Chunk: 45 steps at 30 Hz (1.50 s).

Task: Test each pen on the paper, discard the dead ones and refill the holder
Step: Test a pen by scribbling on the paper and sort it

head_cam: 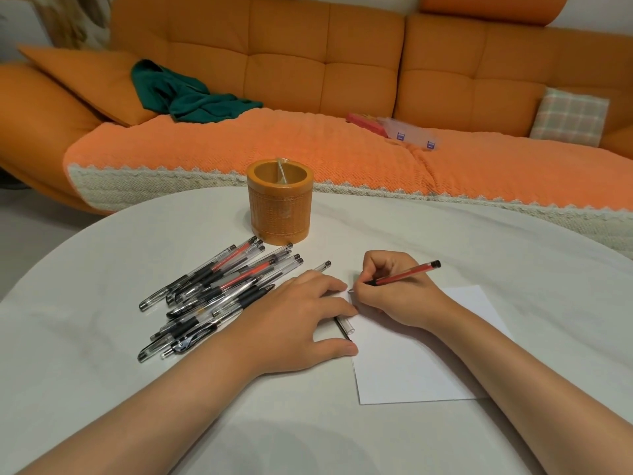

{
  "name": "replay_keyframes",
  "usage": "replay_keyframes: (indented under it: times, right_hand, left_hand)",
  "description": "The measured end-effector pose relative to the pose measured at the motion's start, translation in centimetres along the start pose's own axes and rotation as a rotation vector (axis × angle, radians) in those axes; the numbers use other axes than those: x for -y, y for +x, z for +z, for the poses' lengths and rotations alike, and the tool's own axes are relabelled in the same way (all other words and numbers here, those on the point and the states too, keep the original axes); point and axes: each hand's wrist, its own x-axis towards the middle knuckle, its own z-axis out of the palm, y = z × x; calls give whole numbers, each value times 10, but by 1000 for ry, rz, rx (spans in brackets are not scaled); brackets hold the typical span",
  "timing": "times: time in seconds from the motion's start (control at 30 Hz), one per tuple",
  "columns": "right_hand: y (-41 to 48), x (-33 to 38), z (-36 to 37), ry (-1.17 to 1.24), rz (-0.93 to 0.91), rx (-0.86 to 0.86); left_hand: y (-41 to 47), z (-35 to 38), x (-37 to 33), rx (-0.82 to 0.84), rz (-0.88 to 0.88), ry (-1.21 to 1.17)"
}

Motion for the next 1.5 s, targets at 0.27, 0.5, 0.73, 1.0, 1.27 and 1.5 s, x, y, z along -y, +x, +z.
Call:
replay_keyframes:
  times: [0.27,0.5,0.73,1.0,1.27,1.5]
  right_hand:
    - [0,0,1,-12,-2,1]
    - [-1,-2,2,-25,-17,-18]
    - [-1,-1,0,-41,-22,36]
    - [-1,-2,1,-47,-26,17]
    - [-3,-2,1,-43,-40,12]
    - [-2,-2,-1,-49,-38,60]
  left_hand:
    - [2,-1,-1,-11,0,-31]
    - [2,-2,-1,-6,-7,-25]
    - [1,-2,-1,-3,-14,-38]
    - [1,-2,-2,0,-17,-37]
    - [0,-3,-3,4,-20,-28]
    - [0,-3,-4,3,-22,-27]
